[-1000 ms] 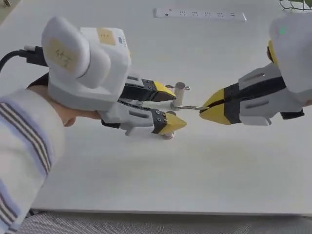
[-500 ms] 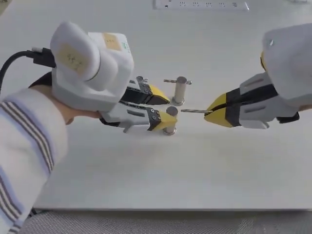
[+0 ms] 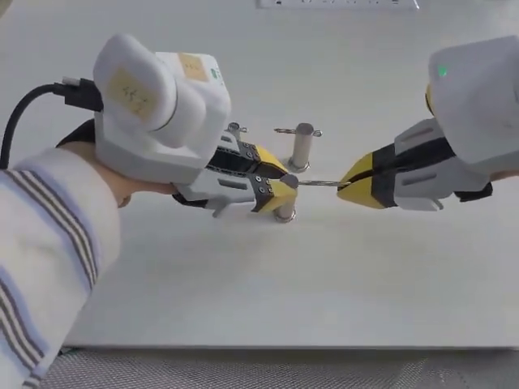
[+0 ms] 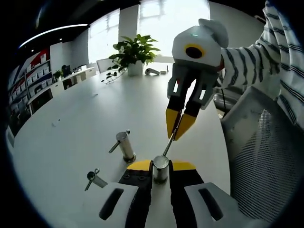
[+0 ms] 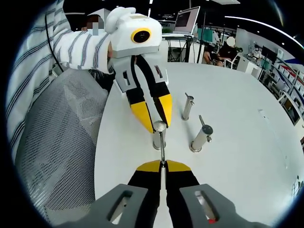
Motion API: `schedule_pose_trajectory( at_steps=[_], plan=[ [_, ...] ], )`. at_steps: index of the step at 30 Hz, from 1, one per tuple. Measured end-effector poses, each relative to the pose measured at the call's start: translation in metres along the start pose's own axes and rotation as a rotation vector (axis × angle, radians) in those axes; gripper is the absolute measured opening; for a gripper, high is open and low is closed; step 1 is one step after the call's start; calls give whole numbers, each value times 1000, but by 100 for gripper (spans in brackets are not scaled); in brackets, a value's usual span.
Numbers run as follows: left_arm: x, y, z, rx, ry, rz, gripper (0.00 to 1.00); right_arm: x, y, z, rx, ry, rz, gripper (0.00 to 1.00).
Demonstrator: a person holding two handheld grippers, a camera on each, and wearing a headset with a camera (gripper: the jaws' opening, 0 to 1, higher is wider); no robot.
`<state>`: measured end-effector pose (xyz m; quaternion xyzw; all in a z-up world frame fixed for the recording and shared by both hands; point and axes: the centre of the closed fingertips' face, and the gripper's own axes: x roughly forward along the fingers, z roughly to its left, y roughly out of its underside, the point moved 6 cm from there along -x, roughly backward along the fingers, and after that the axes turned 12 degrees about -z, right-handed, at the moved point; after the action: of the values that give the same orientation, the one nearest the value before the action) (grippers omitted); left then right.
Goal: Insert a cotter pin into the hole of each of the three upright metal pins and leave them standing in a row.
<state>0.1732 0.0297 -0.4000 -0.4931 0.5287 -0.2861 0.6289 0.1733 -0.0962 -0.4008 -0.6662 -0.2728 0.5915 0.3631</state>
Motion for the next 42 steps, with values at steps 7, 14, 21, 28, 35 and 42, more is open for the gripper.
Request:
schedule_pose_trajectory(
  at_steps=[7, 14, 21, 28, 35, 42],
  plan=[
    [1, 0, 0, -2, 1, 1, 10, 7, -3, 2, -17, -13, 11, 0],
    [0, 1, -1, -26, -23, -4, 9, 11, -4, 0, -12, -8, 13, 0],
    [0, 0, -1, -37, -28, -4, 9, 22, -12, 6, -9, -16, 4, 0],
    [0, -1, -1, -35, -30, 5, 9, 30, -17, 6, -49, -60, 12, 0],
    [1, -2, 0, -25, -21, 14, 9, 34, -22, 4, -154, -127, 34, 0],
    [1, -3, 0, -36, -25, 15, 9, 33, -24, 3, -144, -124, -23, 17]
  ],
)
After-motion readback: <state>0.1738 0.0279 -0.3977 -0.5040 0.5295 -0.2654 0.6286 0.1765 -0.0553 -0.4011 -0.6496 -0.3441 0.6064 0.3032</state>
